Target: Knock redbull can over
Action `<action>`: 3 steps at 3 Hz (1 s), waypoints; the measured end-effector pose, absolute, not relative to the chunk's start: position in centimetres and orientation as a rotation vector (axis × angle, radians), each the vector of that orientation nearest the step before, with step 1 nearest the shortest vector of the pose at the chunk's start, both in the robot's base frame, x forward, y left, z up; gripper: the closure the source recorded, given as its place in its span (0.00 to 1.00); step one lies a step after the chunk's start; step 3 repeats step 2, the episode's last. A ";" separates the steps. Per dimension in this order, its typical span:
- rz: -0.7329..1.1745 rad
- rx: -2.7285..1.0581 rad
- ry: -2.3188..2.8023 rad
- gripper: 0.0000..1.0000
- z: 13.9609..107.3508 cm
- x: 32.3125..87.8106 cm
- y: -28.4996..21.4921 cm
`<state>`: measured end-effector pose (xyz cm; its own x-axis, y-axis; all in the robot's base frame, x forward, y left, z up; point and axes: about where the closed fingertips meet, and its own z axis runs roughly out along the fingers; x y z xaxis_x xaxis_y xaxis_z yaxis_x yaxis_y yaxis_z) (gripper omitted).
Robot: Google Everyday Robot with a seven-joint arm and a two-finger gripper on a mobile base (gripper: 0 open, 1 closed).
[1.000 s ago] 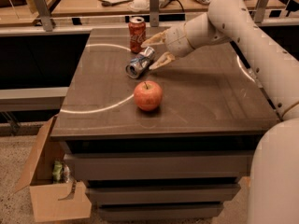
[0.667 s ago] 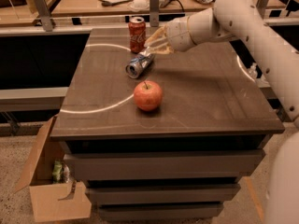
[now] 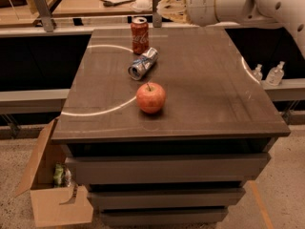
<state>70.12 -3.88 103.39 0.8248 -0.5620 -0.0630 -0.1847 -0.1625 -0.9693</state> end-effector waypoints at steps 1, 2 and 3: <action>-0.383 -1.721 0.580 0.85 104.0 70.0 -4.0; -0.378 -1.722 0.577 0.62 103.9 70.0 -3.7; -0.378 -1.722 0.577 0.62 103.9 70.0 -3.7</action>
Offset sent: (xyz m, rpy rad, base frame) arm -0.0009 -0.0009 0.0065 0.0049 -0.0133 -0.0088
